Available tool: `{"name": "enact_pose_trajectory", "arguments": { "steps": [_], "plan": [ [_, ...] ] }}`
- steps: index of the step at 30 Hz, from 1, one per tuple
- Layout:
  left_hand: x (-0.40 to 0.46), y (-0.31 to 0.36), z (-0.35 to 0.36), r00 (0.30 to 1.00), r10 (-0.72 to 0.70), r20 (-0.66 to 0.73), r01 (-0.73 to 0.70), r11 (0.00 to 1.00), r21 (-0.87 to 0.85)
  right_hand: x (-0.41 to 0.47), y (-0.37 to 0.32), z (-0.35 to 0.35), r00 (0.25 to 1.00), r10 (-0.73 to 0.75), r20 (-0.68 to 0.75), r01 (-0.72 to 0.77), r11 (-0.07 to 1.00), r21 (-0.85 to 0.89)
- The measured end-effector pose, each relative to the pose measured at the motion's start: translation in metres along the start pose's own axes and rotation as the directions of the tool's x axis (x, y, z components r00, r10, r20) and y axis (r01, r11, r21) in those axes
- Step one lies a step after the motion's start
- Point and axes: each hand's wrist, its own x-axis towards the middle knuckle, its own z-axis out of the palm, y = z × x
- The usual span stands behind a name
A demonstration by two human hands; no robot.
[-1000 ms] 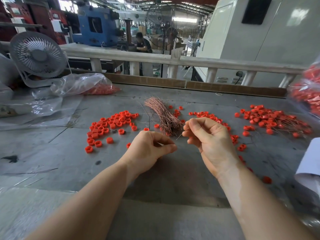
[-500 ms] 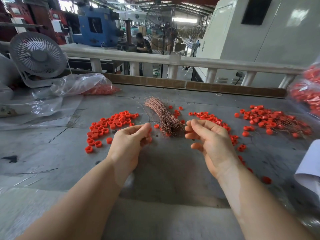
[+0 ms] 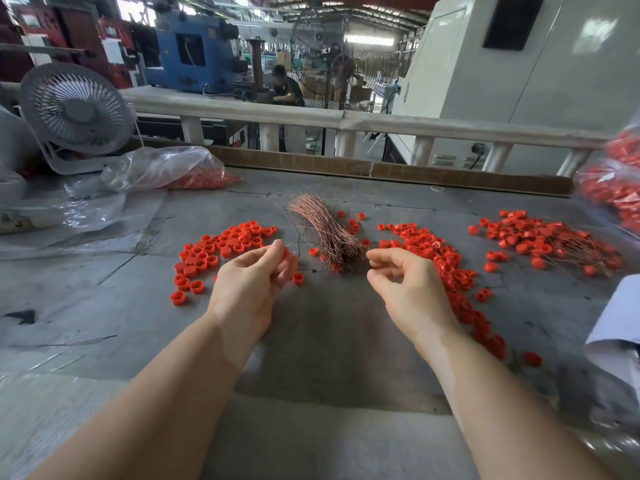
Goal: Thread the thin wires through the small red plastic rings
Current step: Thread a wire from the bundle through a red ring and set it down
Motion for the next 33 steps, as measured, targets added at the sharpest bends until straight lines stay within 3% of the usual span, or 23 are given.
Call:
{"name": "enact_pose_trajectory", "arguments": {
  "steps": [5,9,13,20,25,33],
  "plan": [
    [-0.004,-0.006,0.001,0.993,0.059,0.102,-0.082,0.968,0.238,0.0,0.002,0.001,0.997,-0.08,0.007,0.08,0.984,-0.162],
    [-0.011,-0.009,0.004,0.974,0.117,0.196,-0.196,0.866,0.46,-0.001,0.003,0.002,0.993,-0.106,0.046,0.113,0.973,-0.201],
    [-0.016,-0.011,0.007,0.958,0.118,0.261,-0.251,0.785,0.567,-0.002,0.005,0.004,0.986,-0.11,0.128,0.138,0.964,-0.228],
    [-0.019,-0.011,0.008,0.952,0.105,0.287,-0.271,0.724,0.634,0.001,0.013,0.007,0.977,-0.05,0.209,0.133,0.904,-0.407],
    [-0.02,-0.011,0.008,0.951,0.106,0.29,-0.278,0.704,0.653,0.001,0.013,0.008,0.981,-0.068,0.183,0.135,0.914,-0.381],
    [-0.02,-0.011,0.009,0.953,0.098,0.288,-0.271,0.704,0.657,0.0,0.006,-0.002,0.996,-0.071,-0.062,0.053,0.967,-0.25]
  ]
}}
